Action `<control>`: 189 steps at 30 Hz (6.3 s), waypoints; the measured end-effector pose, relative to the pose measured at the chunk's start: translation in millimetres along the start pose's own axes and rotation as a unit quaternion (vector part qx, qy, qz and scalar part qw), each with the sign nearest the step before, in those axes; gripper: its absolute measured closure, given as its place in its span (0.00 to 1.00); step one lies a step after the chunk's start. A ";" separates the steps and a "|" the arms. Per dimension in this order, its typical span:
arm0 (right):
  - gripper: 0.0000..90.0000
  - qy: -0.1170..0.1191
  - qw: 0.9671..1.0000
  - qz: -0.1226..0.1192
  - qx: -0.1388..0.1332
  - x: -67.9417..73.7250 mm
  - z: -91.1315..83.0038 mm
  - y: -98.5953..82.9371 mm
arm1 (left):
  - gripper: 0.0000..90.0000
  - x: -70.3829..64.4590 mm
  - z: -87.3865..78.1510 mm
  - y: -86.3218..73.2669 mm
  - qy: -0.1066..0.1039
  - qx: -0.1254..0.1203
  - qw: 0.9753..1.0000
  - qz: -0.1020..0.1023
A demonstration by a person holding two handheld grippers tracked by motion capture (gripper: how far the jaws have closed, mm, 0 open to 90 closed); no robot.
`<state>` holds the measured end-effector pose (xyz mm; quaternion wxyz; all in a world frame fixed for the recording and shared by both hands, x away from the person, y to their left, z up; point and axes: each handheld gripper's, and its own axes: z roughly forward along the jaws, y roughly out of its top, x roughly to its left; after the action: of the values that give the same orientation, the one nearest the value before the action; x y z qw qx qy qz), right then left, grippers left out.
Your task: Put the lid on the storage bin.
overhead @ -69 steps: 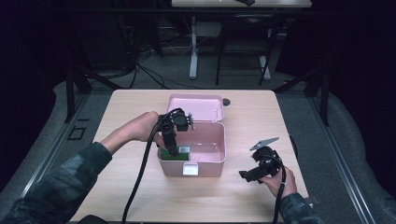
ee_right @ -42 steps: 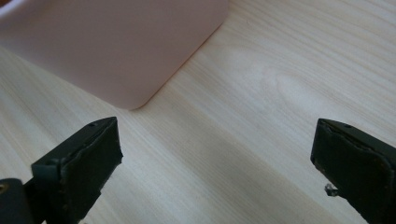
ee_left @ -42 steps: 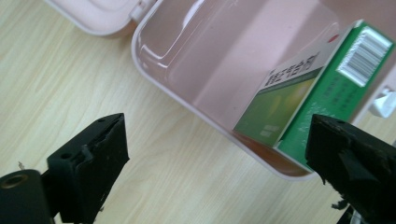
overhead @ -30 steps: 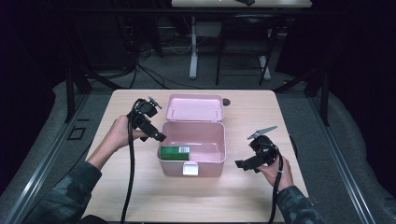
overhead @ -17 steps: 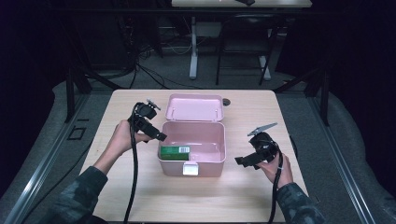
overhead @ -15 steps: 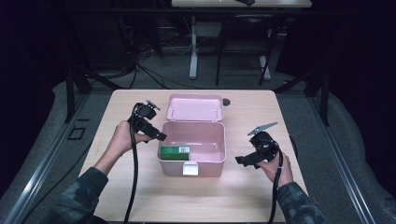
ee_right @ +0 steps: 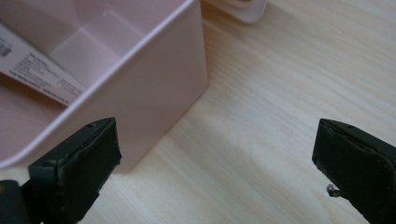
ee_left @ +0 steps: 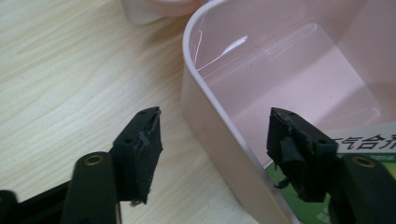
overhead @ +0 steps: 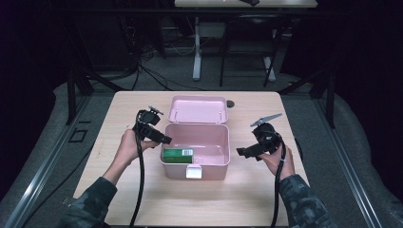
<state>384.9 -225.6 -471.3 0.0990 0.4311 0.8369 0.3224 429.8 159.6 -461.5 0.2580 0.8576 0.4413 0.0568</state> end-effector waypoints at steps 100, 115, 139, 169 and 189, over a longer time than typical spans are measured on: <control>0.93 -0.032 0.980 0.115 -0.163 -35.5 46.7 128.0 | 0.67 -10.4 9.9 -18.6 -0.013 -0.037 0.999 -0.013; 0.94 -0.028 0.978 0.081 -0.193 -24.0 27.6 122.2 | 0.68 -10.1 9.1 -19.3 -0.012 -0.036 0.999 -0.016; 0.93 -0.021 0.978 0.035 -0.203 -14.2 2.6 107.6 | 0.71 -11.7 8.8 -19.1 -0.012 -0.038 0.999 -0.024; 0.93 -0.009 0.978 -0.012 -0.208 -2.0 -18.0 93.5 | 0.71 -14.2 5.0 -20.3 -0.016 -0.043 0.999 -0.030; 0.94 -0.017 0.978 -0.044 -0.203 13.1 -31.4 81.7 | 0.70 -14.5 4.6 -20.9 -0.019 -0.043 0.998 -0.028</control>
<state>416.7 -195.2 -394.4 0.2130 0.3698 0.7703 0.4738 407.4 156.4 -473.8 0.3049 0.8339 0.4572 0.0522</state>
